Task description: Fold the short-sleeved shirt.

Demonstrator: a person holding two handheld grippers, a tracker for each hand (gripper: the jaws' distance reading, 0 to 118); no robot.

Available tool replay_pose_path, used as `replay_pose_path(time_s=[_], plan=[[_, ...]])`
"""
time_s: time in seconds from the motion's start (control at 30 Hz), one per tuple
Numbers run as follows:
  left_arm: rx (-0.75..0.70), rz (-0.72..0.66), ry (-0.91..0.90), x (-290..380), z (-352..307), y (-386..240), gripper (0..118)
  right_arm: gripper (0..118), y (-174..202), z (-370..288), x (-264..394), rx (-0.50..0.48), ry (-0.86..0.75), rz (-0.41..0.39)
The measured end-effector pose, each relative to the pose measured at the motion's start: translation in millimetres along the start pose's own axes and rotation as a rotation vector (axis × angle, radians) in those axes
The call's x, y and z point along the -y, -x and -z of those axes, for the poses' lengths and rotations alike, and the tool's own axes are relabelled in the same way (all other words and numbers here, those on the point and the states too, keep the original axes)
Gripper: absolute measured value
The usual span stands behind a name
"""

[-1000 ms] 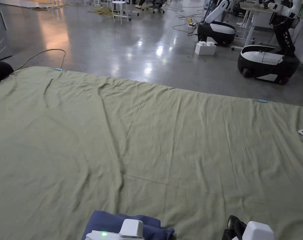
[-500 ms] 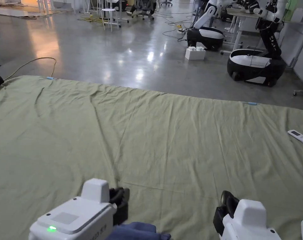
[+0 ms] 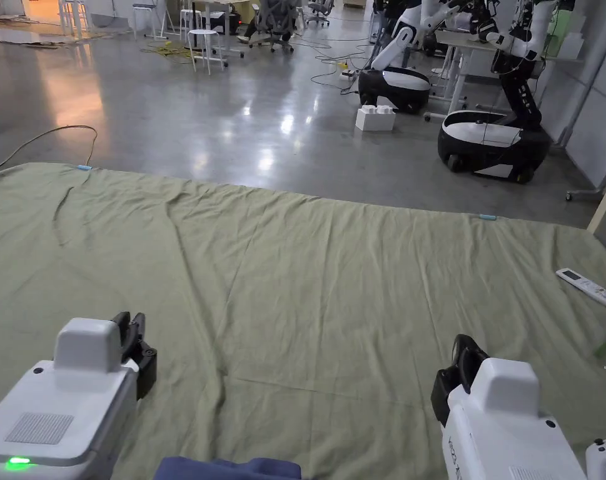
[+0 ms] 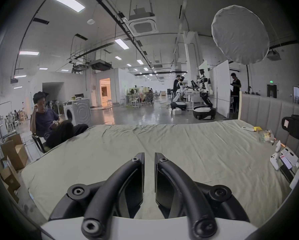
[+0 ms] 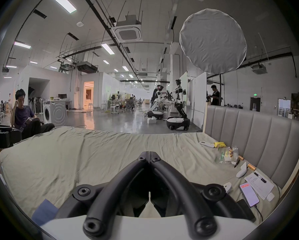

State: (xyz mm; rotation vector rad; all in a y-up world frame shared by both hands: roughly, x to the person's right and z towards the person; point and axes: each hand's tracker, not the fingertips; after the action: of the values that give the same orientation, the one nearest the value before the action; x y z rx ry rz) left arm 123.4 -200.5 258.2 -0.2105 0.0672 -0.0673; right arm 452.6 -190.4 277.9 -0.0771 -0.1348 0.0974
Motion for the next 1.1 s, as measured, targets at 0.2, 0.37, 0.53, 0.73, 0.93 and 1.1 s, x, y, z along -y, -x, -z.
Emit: replay_pose_path(time_s=[0.2,0.37,0.53,0.73,0.93,1.1], plan=[[-0.011,-0.029,0.013,10,-1,19,5,0,-2,0,4,-0.002,0.025,0.01],[-0.022,-0.036,0.061,28,-3,31,5,0,17,-17,29,-0.067,0.138,0.025],[-0.009,-0.057,0.147,54,-6,44,5,0,64,-37,63,-0.206,0.249,-0.003],[0.009,-0.085,0.252,88,-18,54,5,0,127,-49,98,-0.387,0.353,-0.025],[0.037,-0.116,0.342,111,-29,60,5,0,160,-39,135,-0.384,0.442,-0.067],[0.103,-0.179,0.401,117,-27,66,23,0,159,-30,178,-0.322,0.581,-0.108]])
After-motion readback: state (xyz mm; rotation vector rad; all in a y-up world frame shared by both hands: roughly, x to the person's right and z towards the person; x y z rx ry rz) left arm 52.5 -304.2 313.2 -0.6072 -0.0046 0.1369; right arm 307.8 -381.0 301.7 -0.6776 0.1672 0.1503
